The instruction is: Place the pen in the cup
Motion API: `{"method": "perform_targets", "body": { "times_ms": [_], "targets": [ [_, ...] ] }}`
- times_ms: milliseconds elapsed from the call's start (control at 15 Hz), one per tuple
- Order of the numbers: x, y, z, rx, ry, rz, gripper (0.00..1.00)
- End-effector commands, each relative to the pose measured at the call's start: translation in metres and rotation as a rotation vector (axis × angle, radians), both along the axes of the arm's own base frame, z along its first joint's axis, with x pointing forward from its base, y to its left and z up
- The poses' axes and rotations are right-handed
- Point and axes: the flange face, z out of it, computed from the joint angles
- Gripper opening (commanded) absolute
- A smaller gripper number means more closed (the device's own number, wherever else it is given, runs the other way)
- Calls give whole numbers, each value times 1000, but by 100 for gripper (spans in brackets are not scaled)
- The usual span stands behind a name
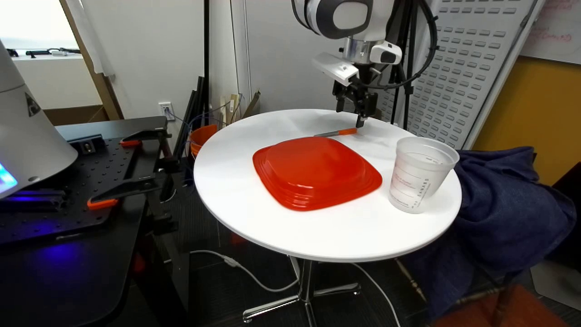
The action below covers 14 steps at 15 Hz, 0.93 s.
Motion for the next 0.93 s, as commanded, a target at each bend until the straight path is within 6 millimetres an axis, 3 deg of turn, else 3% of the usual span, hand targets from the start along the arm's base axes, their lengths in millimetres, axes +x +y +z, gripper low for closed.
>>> {"method": "perform_targets", "body": {
  "times_ms": [0, 467, 667, 867],
  "targets": [
    [13, -3, -4, 25, 32, 4, 100],
    [22, -5, -15, 33, 85, 5, 99],
    [26, -5, -18, 35, 100, 7, 80],
    [28, -6, -20, 38, 109, 5, 69]
  ]
}}
